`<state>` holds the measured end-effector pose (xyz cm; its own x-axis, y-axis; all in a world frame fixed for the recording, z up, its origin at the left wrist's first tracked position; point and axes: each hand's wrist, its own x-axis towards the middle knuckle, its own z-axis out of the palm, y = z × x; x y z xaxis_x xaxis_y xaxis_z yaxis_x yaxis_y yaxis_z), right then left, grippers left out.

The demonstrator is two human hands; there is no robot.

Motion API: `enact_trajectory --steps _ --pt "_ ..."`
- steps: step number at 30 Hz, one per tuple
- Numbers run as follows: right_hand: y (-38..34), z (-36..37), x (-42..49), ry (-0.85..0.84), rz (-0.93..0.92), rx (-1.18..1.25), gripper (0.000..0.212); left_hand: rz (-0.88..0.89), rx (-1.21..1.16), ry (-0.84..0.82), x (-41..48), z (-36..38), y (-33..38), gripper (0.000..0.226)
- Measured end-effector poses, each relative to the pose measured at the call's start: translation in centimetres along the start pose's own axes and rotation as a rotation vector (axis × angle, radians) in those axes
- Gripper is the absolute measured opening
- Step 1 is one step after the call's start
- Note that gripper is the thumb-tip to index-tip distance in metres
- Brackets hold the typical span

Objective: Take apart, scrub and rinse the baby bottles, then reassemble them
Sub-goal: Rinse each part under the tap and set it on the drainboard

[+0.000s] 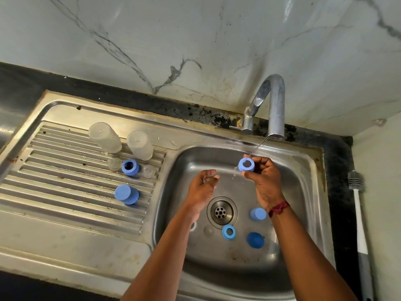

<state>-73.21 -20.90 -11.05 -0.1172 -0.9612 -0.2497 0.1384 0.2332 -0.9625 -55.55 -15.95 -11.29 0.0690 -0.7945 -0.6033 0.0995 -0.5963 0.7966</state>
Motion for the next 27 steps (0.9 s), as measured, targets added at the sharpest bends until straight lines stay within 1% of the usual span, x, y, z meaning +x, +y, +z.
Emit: enact_trajectory --steps 3,6,11,16,19,22,25,27 --pt "0.0 -0.2 0.2 -0.021 0.014 0.018 0.041 -0.003 -0.008 0.004 0.0 -0.1 0.0 0.03" --pt "0.0 -0.3 0.2 -0.078 0.045 0.055 0.037 0.0 -0.009 -0.005 -0.1 -0.2 -0.2 0.029" --pt "0.1 0.0 0.1 -0.13 0.072 0.038 0.046 -0.004 -0.011 0.0 -0.3 -0.4 -0.5 0.03" --pt "0.4 -0.2 -0.2 -0.097 0.014 -0.084 0.059 -0.021 -0.018 0.013 -0.4 -0.8 -0.9 0.031" --pt "0.6 -0.4 -0.3 -0.079 0.004 -0.12 0.061 -0.028 -0.027 0.008 -0.5 -1.0 -0.9 0.032" --pt "0.4 -0.5 -0.1 -0.087 0.027 -0.048 0.054 -0.04 -0.035 0.016 -0.6 -1.1 -0.9 0.032" --pt "-0.7 0.1 0.1 -0.1 0.132 0.086 0.038 -0.048 -0.047 0.022 -0.8 -1.2 -0.7 0.032" --pt "-1.6 0.6 0.2 -0.131 0.178 0.062 0.031 -0.047 -0.056 0.024 -0.9 -1.2 -0.6 0.03"
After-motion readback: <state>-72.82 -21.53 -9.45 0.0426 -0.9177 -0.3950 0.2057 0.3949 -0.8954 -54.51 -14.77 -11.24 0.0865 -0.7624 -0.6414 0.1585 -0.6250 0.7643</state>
